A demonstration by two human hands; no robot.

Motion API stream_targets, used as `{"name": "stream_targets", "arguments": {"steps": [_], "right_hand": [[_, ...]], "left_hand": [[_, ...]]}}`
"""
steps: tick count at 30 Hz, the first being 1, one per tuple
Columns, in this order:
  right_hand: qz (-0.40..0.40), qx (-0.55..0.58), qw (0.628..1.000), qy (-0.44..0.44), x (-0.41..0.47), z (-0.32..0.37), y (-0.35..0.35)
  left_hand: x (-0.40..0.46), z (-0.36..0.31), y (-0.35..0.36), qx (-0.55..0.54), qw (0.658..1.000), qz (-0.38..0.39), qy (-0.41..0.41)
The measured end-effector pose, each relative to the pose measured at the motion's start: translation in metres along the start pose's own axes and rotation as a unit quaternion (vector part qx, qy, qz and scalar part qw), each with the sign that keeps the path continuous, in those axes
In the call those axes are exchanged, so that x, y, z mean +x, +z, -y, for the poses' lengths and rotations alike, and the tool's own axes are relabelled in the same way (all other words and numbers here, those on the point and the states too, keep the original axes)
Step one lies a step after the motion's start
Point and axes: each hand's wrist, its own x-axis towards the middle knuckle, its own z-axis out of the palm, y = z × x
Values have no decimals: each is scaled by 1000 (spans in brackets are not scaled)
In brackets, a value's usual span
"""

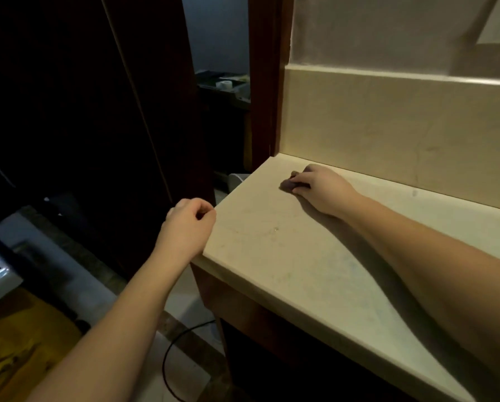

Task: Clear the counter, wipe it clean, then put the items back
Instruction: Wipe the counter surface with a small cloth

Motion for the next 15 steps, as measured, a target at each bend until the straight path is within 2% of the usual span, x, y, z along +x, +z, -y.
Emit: {"name": "stream_targets", "arguments": {"steps": [4,6,11,15], "right_hand": [[8,-24,996,-85,-17,15,2],[18,-50,994,-97,-17,14,0],[14,-74,997,20,50,-8,2],[12,-69,997,45,99,-3,17]], "left_hand": [[17,9,11,-11,999,34,-3],[24,13,15,-18,999,40,7],[31,23,19,-34,998,49,21],[33,27,20,-55,996,68,22]]}}
